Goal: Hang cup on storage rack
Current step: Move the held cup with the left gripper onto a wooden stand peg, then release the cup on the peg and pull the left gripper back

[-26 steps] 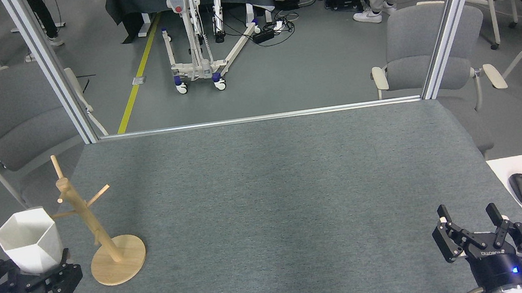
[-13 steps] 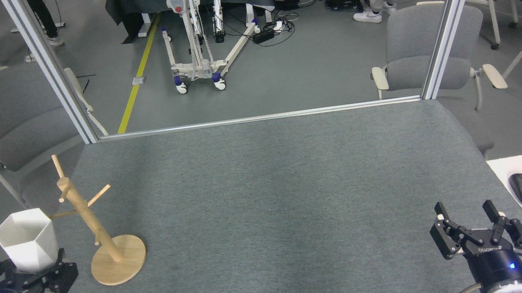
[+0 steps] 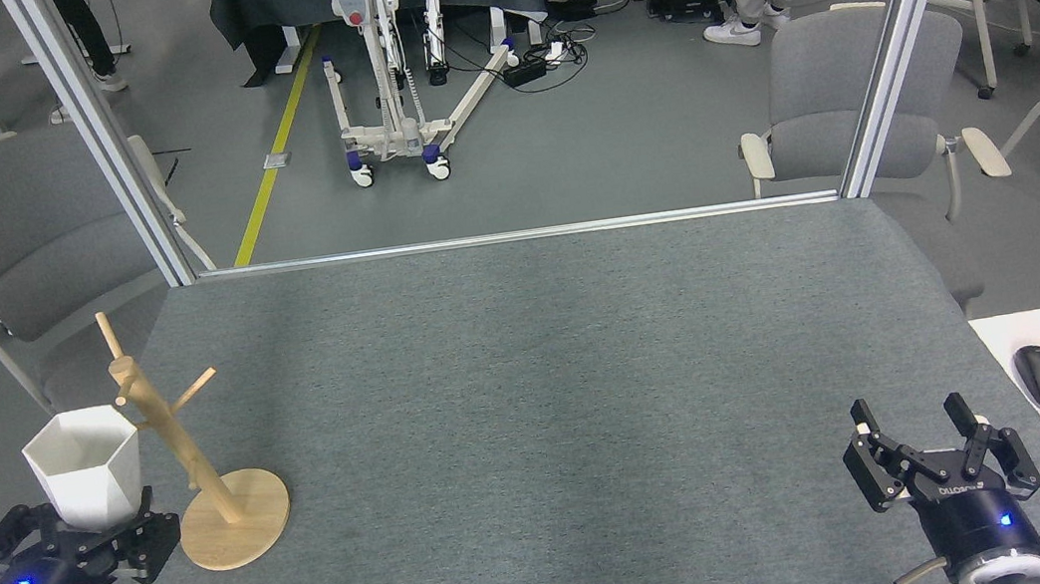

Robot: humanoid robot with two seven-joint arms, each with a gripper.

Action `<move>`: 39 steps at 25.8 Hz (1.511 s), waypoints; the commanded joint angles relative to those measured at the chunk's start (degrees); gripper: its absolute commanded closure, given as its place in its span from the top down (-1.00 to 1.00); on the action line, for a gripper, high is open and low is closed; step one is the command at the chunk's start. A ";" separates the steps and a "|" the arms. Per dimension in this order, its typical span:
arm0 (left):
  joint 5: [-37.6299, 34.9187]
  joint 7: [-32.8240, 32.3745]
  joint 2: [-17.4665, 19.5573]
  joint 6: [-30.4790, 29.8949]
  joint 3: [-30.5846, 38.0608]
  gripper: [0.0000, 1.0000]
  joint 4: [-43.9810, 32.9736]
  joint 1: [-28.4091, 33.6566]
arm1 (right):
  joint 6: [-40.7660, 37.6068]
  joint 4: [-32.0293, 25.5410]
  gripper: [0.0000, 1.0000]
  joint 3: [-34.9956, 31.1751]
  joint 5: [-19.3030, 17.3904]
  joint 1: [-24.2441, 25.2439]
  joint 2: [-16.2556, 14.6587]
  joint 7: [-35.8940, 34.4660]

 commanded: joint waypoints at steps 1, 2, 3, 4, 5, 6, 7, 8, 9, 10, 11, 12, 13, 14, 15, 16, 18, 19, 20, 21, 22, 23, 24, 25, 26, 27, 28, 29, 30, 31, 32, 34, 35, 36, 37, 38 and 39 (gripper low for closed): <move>-2.20 0.05 -0.10 1.68 -0.83 -1.00 0.87 -0.01 | -0.02 0.98 0.99 0.08 0.38 -0.08 0.08 -0.08; -2.91 0.13 -0.19 2.29 -1.09 -1.00 1.05 -0.01 | -0.02 0.89 0.99 0.08 0.29 -0.16 -0.09 -0.08; -3.26 0.13 -0.19 2.99 -1.18 -1.00 1.22 -0.01 | -0.02 0.98 0.99 0.08 0.29 -0.16 -0.09 -0.08; -3.35 0.13 -0.19 3.52 -1.35 -1.00 1.40 -0.01 | -0.02 0.98 0.99 0.08 0.29 -0.25 -0.09 -0.08; -3.43 0.13 -0.10 3.70 -1.70 -1.00 1.66 -0.01 | -0.11 1.06 0.99 0.08 0.20 -0.60 0.00 -0.08; -3.43 0.13 -0.10 3.79 -1.97 -1.00 2.01 -0.01 | -0.02 1.24 0.99 0.17 0.38 -0.87 0.17 -0.08; -3.43 0.05 -0.10 3.79 -1.97 -1.00 2.36 -0.01 | -0.02 1.33 0.99 0.17 0.47 -0.96 0.26 0.01; -3.52 0.05 -0.10 3.87 -2.06 -0.94 2.45 -0.01 | -0.02 1.42 0.99 0.17 0.47 -1.13 0.17 0.01; -3.52 0.05 -0.10 3.87 -2.06 -0.80 2.63 -0.01 | -0.02 1.42 0.99 0.17 0.29 -1.22 -0.09 0.01; -3.52 0.05 -0.19 3.87 -2.06 -0.64 2.63 -0.01 | -0.02 1.42 0.99 0.17 0.20 -1.31 -0.27 0.01; -3.52 0.05 -0.28 3.96 -2.06 -0.41 2.72 -0.01 | -0.02 1.68 0.99 0.17 0.12 -1.31 -0.35 0.01; -3.52 0.13 -0.28 3.96 -2.06 -0.15 2.72 -0.01 | -0.02 1.94 0.99 0.17 0.20 -1.40 -0.27 0.01; -3.52 0.13 -0.28 4.05 -2.06 0.06 2.72 -0.01 | -0.02 2.47 0.99 0.17 0.47 -1.48 0.00 0.01; -3.61 0.14 -0.28 4.14 -2.06 0.29 2.72 -0.01 | -0.02 2.74 0.99 0.17 0.55 -2.01 0.08 0.01; -3.52 0.22 -0.28 4.49 -2.06 0.52 2.80 -0.01 | -0.02 2.74 0.99 0.17 0.55 -2.45 -0.09 0.01; -3.52 0.49 -0.28 4.93 -2.14 0.74 2.98 -0.01 | -0.11 2.74 0.99 0.17 0.38 -2.54 -0.27 0.01; -3.61 1.45 -0.28 5.72 -3.29 0.89 3.95 -0.01 | -0.11 2.91 0.99 0.26 0.29 -2.63 -0.44 0.01; -3.61 2.07 -0.19 5.98 -3.99 0.93 4.39 0.08 | -0.11 2.91 0.99 0.26 0.38 -2.71 -0.27 0.01; -3.61 2.68 -0.19 6.07 -4.08 0.94 4.74 0.17 | -0.11 3.00 0.99 0.26 0.47 -2.71 0.08 0.01; -3.52 3.12 -0.28 6.07 -4.08 0.95 5.00 0.26 | -0.02 3.09 0.99 0.26 0.64 -2.71 0.35 0.01; -3.52 3.39 -0.36 6.07 -4.17 0.95 5.18 0.26 | -0.02 3.00 0.99 0.34 0.73 -2.71 0.35 0.01; -3.52 3.47 -0.36 6.07 -4.17 0.96 5.44 0.34 | -0.11 2.91 0.99 0.34 0.82 -2.63 0.17 0.01; -3.52 3.47 -0.36 6.07 -4.17 0.96 5.79 0.43 | -0.11 2.91 0.99 0.34 0.82 -2.63 0.00 0.01; -3.52 3.47 -0.45 6.07 -4.17 0.96 6.32 0.43 | -0.11 3.00 0.99 0.34 0.82 -2.71 -0.09 0.01; -3.52 3.56 -0.45 6.07 -4.25 0.96 7.02 0.43 | -0.11 3.00 0.99 0.26 0.73 -2.71 0.00 0.01; -3.43 3.56 -0.54 6.07 -4.25 0.96 7.73 0.43 | -0.11 3.09 0.99 0.17 0.82 -2.80 0.35 0.01; -3.43 3.56 -0.80 6.07 -4.43 0.96 8.69 0.43 | -0.02 3.17 0.99 0.08 0.99 -2.89 0.52 0.10; -3.43 3.56 -1.15 6.07 -4.87 0.96 9.57 0.34 | -0.02 3.09 0.99 0.08 0.99 -2.89 0.44 0.10; -3.43 3.56 -1.42 6.16 -5.13 0.96 10.54 0.34 | -0.02 3.18 0.99 0.08 0.91 -2.89 0.08 0.10; -3.43 3.56 -1.68 6.25 -5.13 0.96 11.42 0.26 | -0.02 3.18 0.99 0.08 0.82 -2.89 -0.27 0.10; -3.43 3.65 -1.95 6.42 -5.22 0.96 12.56 0.26 | -0.02 3.26 0.99 0.08 0.73 -2.89 -0.27 0.01; -3.43 3.65 -2.82 6.77 -5.22 0.96 14.85 0.26 | -0.11 3.35 0.99 -0.01 0.99 -2.89 0.17 0.01; -3.43 3.83 -2.91 7.04 -5.22 0.96 15.46 0.26 | -0.02 3.35 0.99 -0.01 1.08 -2.89 0.35 0.01; -3.43 4.44 -3.09 7.13 -5.22 0.96 15.72 0.26 | -0.02 3.35 0.99 -0.01 1.26 -2.80 0.26 0.10; -3.35 5.41 -3.44 7.04 -5.40 0.96 15.81 0.43 | -0.11 3.26 0.99 0.08 1.35 -2.63 -0.09 0.10; -3.35 6.81 -4.05 6.95 -5.66 0.96 15.37 0.52 | -0.11 3.26 0.99 0.08 1.26 -2.71 -0.27 0.10; -3.26 8.57 -4.76 6.69 -5.84 0.96 14.93 0.61 | -0.11 3.26 0.99 0.08 1.26 -2.80 -0.35 0.10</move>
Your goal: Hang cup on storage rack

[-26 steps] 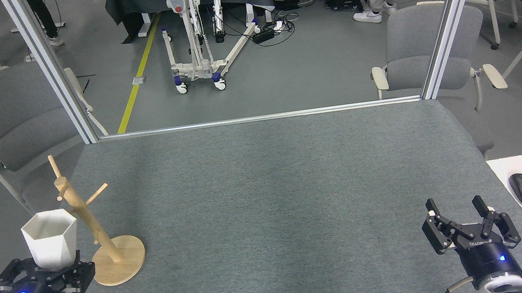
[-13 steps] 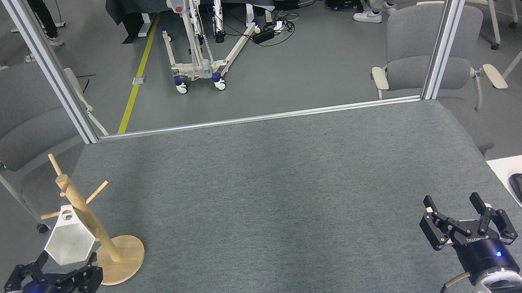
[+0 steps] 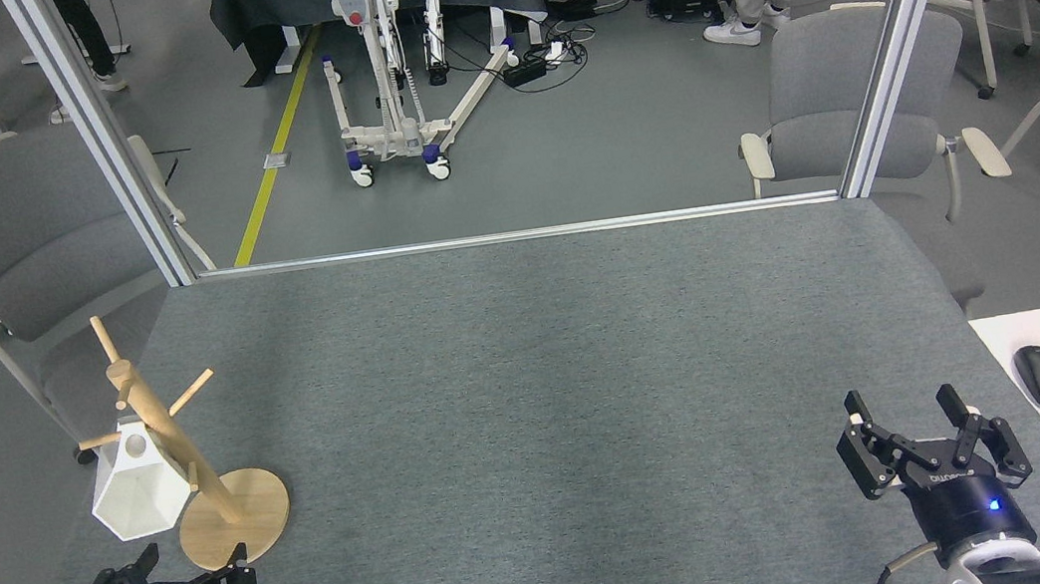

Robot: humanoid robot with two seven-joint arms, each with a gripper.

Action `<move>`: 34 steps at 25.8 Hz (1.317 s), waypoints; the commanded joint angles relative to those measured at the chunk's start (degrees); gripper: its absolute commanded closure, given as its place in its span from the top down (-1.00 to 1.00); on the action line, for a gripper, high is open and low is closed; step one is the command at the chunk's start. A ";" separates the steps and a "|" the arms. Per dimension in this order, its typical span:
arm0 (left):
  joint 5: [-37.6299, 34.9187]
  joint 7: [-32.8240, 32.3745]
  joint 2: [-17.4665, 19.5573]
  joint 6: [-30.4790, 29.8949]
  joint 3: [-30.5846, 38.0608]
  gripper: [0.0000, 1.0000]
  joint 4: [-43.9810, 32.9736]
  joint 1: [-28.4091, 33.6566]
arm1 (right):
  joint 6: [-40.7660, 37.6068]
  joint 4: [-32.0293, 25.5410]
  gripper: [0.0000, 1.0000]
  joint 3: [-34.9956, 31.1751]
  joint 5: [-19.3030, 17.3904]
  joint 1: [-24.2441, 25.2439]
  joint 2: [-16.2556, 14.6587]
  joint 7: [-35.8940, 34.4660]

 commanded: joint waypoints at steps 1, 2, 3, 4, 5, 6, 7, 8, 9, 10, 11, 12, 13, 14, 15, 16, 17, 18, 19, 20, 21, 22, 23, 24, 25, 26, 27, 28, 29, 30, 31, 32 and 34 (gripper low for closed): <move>0.28 4.78 -2.28 -0.58 -0.43 0.96 -0.60 0.24 | -0.05 -0.02 1.00 -0.04 0.10 -0.19 -0.25 0.03; 0.36 6.63 -3.25 -0.93 -0.43 0.96 -1.57 0.24 | -0.05 -0.02 0.99 -0.04 0.19 -0.27 0.28 0.03; 0.37 8.04 -4.21 -1.55 -0.52 0.96 -2.45 0.33 | 0.04 -0.02 0.99 -0.22 0.28 -0.36 0.54 0.03; 0.37 8.92 -5.35 -2.60 -0.69 0.96 -3.07 0.41 | -0.05 -0.02 1.00 -0.22 0.37 -0.54 0.54 0.03; 0.37 9.27 -6.76 -3.48 -1.48 0.96 -3.42 0.59 | -0.05 -0.28 1.00 -0.13 0.37 -1.15 0.36 0.03; 0.28 9.36 -8.34 -3.57 -2.71 0.96 -3.51 0.59 | -0.14 -0.46 1.00 -0.13 0.37 -1.33 0.19 -0.06; 0.28 9.36 -9.66 -3.31 -4.03 0.96 -3.51 0.59 | -0.23 -0.46 0.99 -0.13 0.37 -1.33 -0.16 -0.14; 0.28 9.36 -11.16 -2.95 -5.70 0.96 -3.59 0.41 | -0.75 -0.37 0.99 -0.22 0.37 -1.42 -0.34 -0.14; 0.19 9.44 -12.74 -2.34 -7.29 0.96 -3.59 0.24 | -1.54 -0.19 1.00 -0.48 0.37 -1.42 -0.07 -0.14; 0.28 9.44 -13.35 -1.11 -9.13 0.96 -3.42 0.15 | -2.07 -0.11 1.00 -0.66 0.45 -1.51 0.28 -0.06; 0.28 9.53 -13.44 0.91 -12.29 0.96 -3.16 0.06 | -2.34 -0.11 1.00 -0.66 0.45 -1.51 0.28 -0.06; 0.37 9.62 -13.44 3.46 -15.64 0.96 -3.15 -0.11 | -2.42 -0.19 0.99 -0.57 0.45 -1.51 0.10 0.03; 0.45 10.06 -13.44 7.41 -20.38 0.96 -3.07 -0.64 | -2.51 -0.37 0.99 -0.57 0.28 -1.51 -0.25 -0.06; 0.45 10.76 -13.44 10.93 -23.81 0.96 -2.98 -1.43 | -2.42 -0.28 0.99 -0.57 0.28 -1.51 -0.43 0.03; 0.45 11.55 -13.44 15.24 -27.33 0.96 -2.80 -2.40 | -2.34 -0.28 0.99 -0.57 0.28 -1.59 -0.34 0.03; 0.45 12.08 -13.44 19.11 -30.40 0.96 -2.71 -3.36 | -2.34 -0.28 1.00 -0.66 0.37 -1.68 -0.16 0.03; 0.54 12.17 -13.53 22.62 -33.39 0.96 -2.71 -4.33 | -2.25 -0.19 1.00 -0.66 0.45 -2.03 0.10 0.03; 0.54 12.08 -13.62 25.35 -35.85 0.96 -2.98 -5.39 | -2.07 -0.19 1.00 -0.66 0.63 -3.00 0.36 0.03; 0.63 11.82 -13.62 27.28 -37.61 0.96 -3.51 -6.09 | -2.07 -0.19 1.00 -0.57 0.72 -3.53 0.45 0.12; 1.07 11.82 -13.62 28.60 -38.93 0.96 -3.77 -6.70 | -2.16 -0.28 1.00 -0.48 0.63 -3.88 0.36 0.12; 2.04 11.82 -13.71 29.57 -39.81 0.96 -4.56 -6.97 | -2.25 -0.28 1.00 -0.57 0.54 -3.88 -0.16 0.12; 3.44 11.64 -13.62 29.92 -40.33 0.96 -5.97 -6.97 | -2.07 -0.19 1.00 -0.57 0.28 -4.05 -0.43 0.12; 5.20 11.38 -13.53 30.00 -40.60 0.96 -7.37 -6.88 | -1.90 -0.02 1.00 -0.57 0.28 -4.14 -0.34 0.12; 6.78 11.29 -13.53 30.00 -40.60 0.96 -8.95 -6.44 | -1.90 0.07 1.00 -0.66 0.37 -4.14 -0.07 0.12; 7.84 11.20 -13.44 30.00 -40.42 0.96 -10.27 -6.09 | -1.81 0.16 1.00 -0.66 0.72 -4.14 0.10 0.21; 8.10 11.20 -13.44 30.00 -40.33 0.96 -10.98 -5.21 | -1.81 0.07 1.00 -0.57 0.72 -4.41 0.10 0.21; 8.19 11.29 -13.44 29.83 -39.89 0.96 -11.42 -3.72 | -1.90 0.07 1.00 -0.57 0.63 -4.49 -0.07 0.21; 8.19 11.29 -13.44 29.65 -39.72 0.96 -11.94 -2.66 | -1.90 0.16 1.00 -0.66 0.54 -4.49 -0.34 0.21; 8.19 11.38 -13.44 29.74 -39.72 0.96 -12.82 -1.87 | -1.90 0.16 1.00 -0.74 0.37 -4.49 -0.25 0.12; 8.28 11.38 -13.35 29.74 -39.63 0.96 -13.79 -0.99 | -1.72 0.33 1.00 -0.92 0.28 -4.49 0.01 0.12; 8.28 11.46 -13.35 29.74 -39.37 0.96 -14.84 0.59 | -1.72 0.95 1.00 -1.45 0.19 -4.49 0.45 0.03; 8.28 11.55 -13.35 29.65 -38.93 0.96 -15.90 2.17 | -1.90 1.48 1.00 -2.06 0.19 -4.49 0.54 0.03; 8.28 11.46 -13.27 29.57 -37.96 0.96 -17.74 3.49 | -2.34 1.48 1.00 -1.97 0.19 -4.49 0.45 0.03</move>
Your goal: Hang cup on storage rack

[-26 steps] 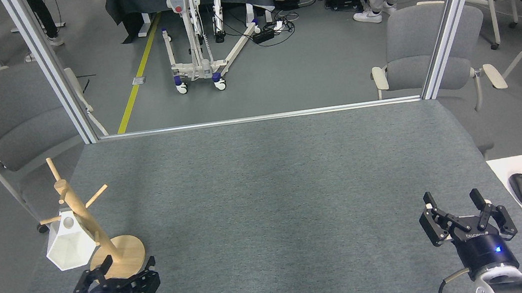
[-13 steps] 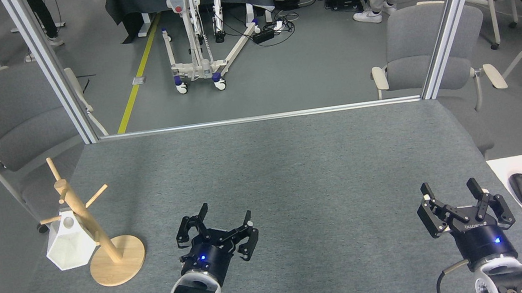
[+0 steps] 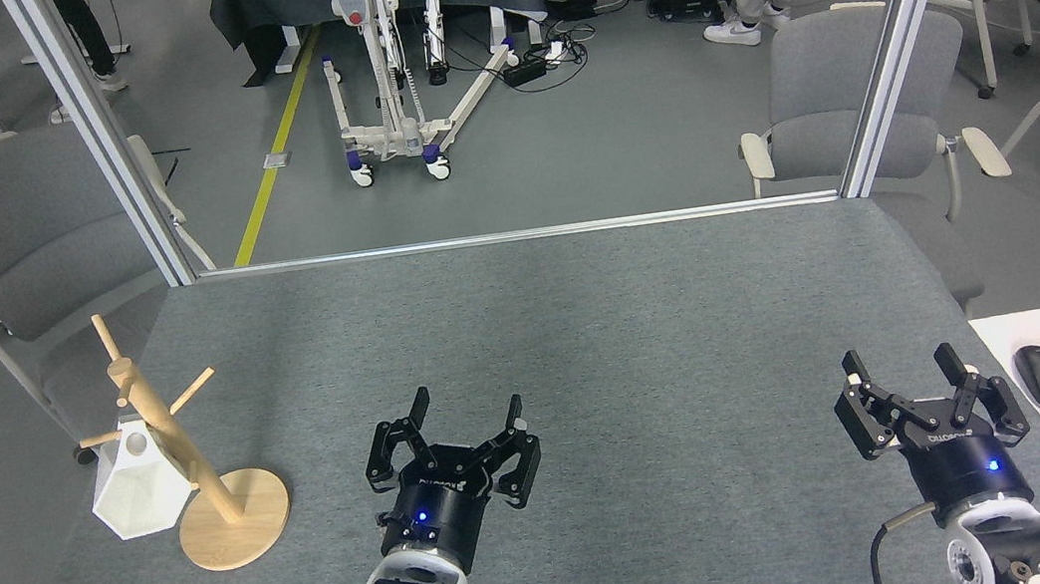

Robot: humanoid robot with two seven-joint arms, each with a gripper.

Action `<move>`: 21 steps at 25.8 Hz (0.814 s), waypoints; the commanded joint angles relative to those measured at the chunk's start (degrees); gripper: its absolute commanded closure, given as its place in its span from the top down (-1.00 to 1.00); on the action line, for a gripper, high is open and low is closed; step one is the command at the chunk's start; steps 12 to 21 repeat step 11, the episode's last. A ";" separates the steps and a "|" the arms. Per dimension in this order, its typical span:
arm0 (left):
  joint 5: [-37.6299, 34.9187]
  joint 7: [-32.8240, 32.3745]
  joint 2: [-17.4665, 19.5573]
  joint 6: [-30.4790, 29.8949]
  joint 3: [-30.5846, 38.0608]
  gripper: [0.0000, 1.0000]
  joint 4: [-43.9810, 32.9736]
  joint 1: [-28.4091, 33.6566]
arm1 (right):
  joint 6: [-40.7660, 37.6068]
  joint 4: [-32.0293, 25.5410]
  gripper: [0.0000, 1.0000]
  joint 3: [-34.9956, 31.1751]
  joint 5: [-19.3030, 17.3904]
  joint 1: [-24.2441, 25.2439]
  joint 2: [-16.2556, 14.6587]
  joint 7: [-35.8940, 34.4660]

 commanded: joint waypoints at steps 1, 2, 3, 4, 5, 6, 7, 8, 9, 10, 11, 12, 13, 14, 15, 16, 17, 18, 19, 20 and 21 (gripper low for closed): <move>0.14 0.07 0.10 -0.17 1.28 0.96 -3.00 2.96 | -0.56 0.41 1.00 -0.35 -0.08 -0.02 0.06 -0.07; 0.14 0.16 0.10 -0.17 1.55 0.96 -3.09 2.88 | -0.47 0.50 1.00 -0.52 -0.08 0.06 0.24 -0.16; 0.14 0.16 0.10 -0.17 1.72 0.96 -3.09 2.88 | -0.47 0.59 1.00 -0.70 -0.08 0.06 0.33 -0.16; 0.14 0.16 0.01 -0.17 1.90 0.96 -3.18 2.88 | -0.47 0.85 1.00 -0.87 -0.08 0.15 0.50 -0.16; 0.14 0.07 0.01 -0.08 1.90 0.96 -3.27 2.88 | -0.47 0.94 1.00 -0.79 -0.17 0.06 0.94 -0.16; 0.14 0.07 0.01 0.01 1.90 0.96 -3.53 2.88 | -0.47 0.85 1.00 -0.70 -0.08 0.06 1.29 -0.34; 0.14 0.07 0.01 0.10 1.90 0.96 -3.62 2.88 | -0.56 0.76 1.00 -0.61 -0.08 0.15 1.29 -0.43; 0.14 -0.02 0.01 0.19 1.90 0.96 -3.62 2.88 | -0.56 0.76 1.00 -0.61 -0.08 0.15 1.29 -0.51; 0.14 -0.02 0.01 0.27 1.90 0.96 -3.62 2.88 | -0.56 0.76 1.00 -0.70 -0.17 0.24 1.38 -0.51; 0.14 -0.02 0.01 0.27 1.90 0.96 -3.62 2.88 | -0.56 0.85 1.00 -0.70 -0.17 0.24 1.64 -0.51; 0.14 -0.02 0.01 0.27 1.90 0.96 -3.53 2.88 | -0.56 0.94 1.00 -0.70 0.18 0.24 1.91 -0.51; 0.14 -0.02 0.01 0.27 1.90 0.96 -3.53 2.88 | -0.56 0.94 1.00 -0.70 0.18 0.24 1.91 -0.51; 0.14 -0.02 0.01 0.27 1.90 0.96 -3.53 2.88 | -0.56 0.94 1.00 -0.70 0.18 0.24 1.91 -0.51; 0.14 -0.02 0.01 0.27 1.90 0.96 -3.53 2.88 | -0.56 0.94 1.00 -0.70 0.18 0.24 1.91 -0.51; 0.14 -0.02 0.01 0.27 1.90 0.96 -3.53 2.88 | -0.56 0.94 1.00 -0.70 0.18 0.24 1.91 -0.51; 0.14 -0.02 0.01 0.27 1.90 0.96 -3.53 2.88 | -0.56 0.94 1.00 -0.70 0.18 0.24 1.91 -0.51; 0.14 -0.02 0.01 0.27 1.90 0.96 -3.53 2.88 | -0.56 0.94 1.00 -0.70 0.18 0.24 1.91 -0.51; 0.14 -0.02 0.01 0.27 1.90 0.96 -3.53 2.88 | -0.56 0.94 1.00 -0.70 0.18 0.24 1.91 -0.51; 0.14 -0.02 0.01 0.27 1.90 0.96 -3.53 2.88 | -0.56 0.94 1.00 -0.70 0.18 0.24 1.91 -0.51; 0.14 -0.02 0.01 0.27 1.90 0.96 -3.53 2.88 | -0.56 0.94 1.00 -0.70 0.18 0.24 1.91 -0.51; 0.14 -0.02 0.01 0.27 1.90 0.96 -3.53 2.88 | -0.56 0.94 1.00 -0.70 0.18 0.24 1.91 -0.51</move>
